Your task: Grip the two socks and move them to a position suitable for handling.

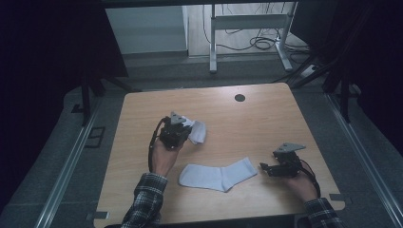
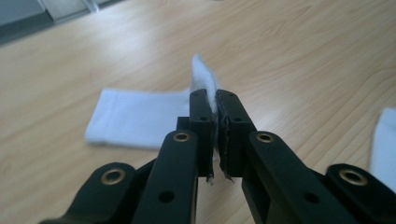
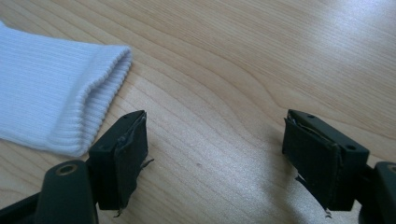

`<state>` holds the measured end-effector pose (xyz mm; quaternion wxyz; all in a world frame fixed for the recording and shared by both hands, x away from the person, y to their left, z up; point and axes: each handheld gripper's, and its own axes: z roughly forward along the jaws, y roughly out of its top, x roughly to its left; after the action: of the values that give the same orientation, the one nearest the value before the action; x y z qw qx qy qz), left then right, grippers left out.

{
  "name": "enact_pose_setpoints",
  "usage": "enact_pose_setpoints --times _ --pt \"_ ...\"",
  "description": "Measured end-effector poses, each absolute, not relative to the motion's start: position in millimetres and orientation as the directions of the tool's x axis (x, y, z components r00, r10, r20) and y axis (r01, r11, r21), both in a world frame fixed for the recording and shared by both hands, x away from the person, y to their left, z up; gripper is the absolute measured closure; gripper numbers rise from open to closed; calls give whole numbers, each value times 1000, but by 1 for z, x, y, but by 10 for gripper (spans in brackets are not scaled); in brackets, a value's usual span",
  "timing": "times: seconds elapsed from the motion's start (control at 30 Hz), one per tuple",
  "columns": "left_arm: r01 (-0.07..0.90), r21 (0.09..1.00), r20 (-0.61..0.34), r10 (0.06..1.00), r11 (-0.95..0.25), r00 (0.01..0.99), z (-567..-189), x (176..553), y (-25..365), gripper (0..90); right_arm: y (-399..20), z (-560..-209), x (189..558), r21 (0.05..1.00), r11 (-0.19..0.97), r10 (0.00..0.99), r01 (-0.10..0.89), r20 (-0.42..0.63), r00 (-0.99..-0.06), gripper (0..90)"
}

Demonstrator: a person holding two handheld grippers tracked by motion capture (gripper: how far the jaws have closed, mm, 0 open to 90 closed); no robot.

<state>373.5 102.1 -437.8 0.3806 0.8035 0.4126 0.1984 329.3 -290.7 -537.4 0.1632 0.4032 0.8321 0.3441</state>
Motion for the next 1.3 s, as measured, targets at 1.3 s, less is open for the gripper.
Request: enact_pose_setpoints --times 1.3 --pt "565 751 40 877 -343 479 -448 378 140 827 -289 -537 329 700 438 789 565 3 -614 222"
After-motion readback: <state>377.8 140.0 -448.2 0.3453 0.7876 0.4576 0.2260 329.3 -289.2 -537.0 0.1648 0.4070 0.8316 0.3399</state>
